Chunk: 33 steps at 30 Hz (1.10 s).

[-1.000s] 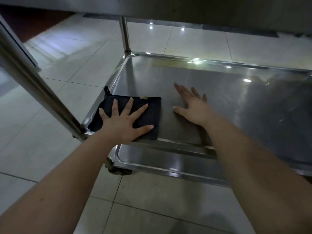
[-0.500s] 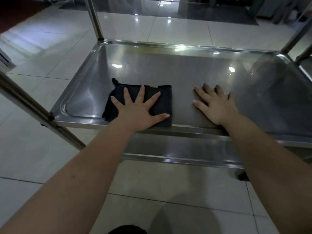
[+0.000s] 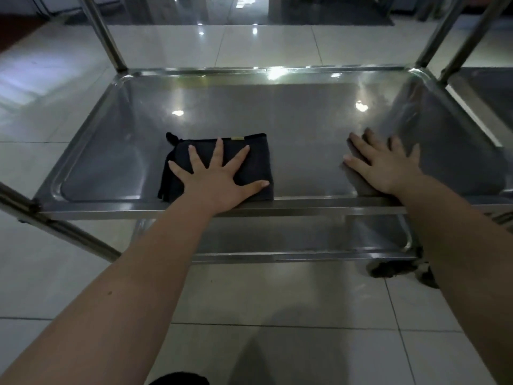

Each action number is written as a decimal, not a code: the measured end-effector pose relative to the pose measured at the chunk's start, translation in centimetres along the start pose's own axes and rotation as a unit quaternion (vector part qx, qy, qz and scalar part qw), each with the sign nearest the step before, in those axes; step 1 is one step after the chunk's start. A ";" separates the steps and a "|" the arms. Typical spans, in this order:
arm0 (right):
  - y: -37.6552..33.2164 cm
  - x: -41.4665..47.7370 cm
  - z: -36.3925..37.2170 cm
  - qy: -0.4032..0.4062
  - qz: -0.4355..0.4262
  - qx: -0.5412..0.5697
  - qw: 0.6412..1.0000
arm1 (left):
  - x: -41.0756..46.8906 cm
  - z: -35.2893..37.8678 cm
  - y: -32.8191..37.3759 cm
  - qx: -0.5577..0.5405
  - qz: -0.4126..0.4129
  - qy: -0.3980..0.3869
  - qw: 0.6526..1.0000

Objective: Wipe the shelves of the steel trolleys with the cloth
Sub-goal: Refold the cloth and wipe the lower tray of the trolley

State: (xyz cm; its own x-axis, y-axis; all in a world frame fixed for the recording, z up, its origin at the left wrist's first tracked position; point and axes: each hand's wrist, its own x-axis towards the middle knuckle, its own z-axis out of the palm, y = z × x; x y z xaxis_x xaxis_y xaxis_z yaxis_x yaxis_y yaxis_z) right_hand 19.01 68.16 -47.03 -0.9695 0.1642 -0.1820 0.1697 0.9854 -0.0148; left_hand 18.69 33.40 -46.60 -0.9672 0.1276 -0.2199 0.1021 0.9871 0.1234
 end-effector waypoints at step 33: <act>7.0 -1.3 -1.0 0.017 0.024 0.046 0.999 | 5.7 1.0 3.5 0.029 0.077 0.091 0.993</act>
State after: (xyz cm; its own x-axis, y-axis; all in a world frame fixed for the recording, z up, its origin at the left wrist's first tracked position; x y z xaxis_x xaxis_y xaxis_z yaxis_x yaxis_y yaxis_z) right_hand 21.26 74.90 -45.92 -0.9653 0.2133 -0.1506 0.2292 0.9685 -0.0975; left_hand 13.77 37.64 -48.40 -0.9646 0.2625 -0.0244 0.2596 0.9620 0.0851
